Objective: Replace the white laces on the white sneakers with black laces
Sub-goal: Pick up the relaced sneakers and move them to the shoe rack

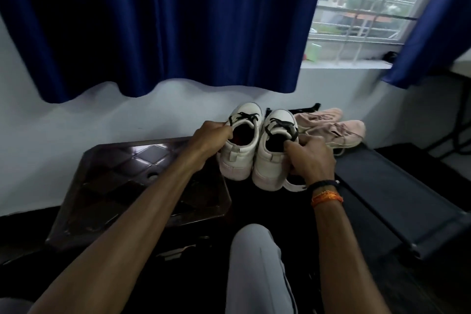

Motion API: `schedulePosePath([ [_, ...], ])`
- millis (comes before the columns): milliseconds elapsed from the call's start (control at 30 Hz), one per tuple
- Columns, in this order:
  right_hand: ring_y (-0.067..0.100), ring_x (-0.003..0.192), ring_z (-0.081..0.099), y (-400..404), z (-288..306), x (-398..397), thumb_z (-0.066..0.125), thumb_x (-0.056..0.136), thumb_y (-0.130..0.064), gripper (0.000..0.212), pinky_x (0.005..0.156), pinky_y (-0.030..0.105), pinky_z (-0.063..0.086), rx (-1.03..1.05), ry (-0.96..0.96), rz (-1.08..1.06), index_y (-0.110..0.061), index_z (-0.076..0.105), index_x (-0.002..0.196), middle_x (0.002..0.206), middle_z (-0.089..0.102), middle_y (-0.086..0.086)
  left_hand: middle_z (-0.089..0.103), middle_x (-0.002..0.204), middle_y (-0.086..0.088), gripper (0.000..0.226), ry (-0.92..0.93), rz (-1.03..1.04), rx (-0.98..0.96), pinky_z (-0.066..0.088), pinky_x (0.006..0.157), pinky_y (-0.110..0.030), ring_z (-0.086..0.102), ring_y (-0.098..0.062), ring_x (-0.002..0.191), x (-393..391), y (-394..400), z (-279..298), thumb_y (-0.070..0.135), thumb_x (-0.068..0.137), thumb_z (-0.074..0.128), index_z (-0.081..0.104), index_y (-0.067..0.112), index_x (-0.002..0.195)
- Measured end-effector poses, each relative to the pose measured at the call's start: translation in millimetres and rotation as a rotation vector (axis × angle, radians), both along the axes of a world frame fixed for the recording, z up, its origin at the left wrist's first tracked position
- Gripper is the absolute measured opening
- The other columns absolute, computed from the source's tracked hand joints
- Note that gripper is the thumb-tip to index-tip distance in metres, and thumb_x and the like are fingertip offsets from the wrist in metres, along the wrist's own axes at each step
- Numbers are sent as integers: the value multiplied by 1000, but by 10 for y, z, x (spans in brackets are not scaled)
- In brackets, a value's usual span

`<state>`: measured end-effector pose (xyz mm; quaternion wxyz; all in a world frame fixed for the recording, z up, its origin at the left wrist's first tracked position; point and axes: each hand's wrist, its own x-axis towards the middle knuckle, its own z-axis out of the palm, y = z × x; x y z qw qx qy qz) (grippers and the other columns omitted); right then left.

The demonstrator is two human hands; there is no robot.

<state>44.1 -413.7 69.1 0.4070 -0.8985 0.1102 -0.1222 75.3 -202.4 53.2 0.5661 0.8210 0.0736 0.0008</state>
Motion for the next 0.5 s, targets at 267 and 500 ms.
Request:
schedulePosePath([
  [267,34,79,65,-774,132,-34,60,67,-36,27,72,33,52,16,-20,-256,-11,66,73,74,69,10,58,64,-1,23,-8,-210,11,43,72,-37,54,-23,71,414,-965,132,38,68,48,60,19,62],
  [500,37,71,70,-1313,243,48,57,57,-37,31,71,46,62,59,14,-441,-12,70,68,73,71,9,51,62,3,33,-96,-420,4,39,65,-31,46,-14,59,746,-1749,310,17,95,45,50,19,62],
])
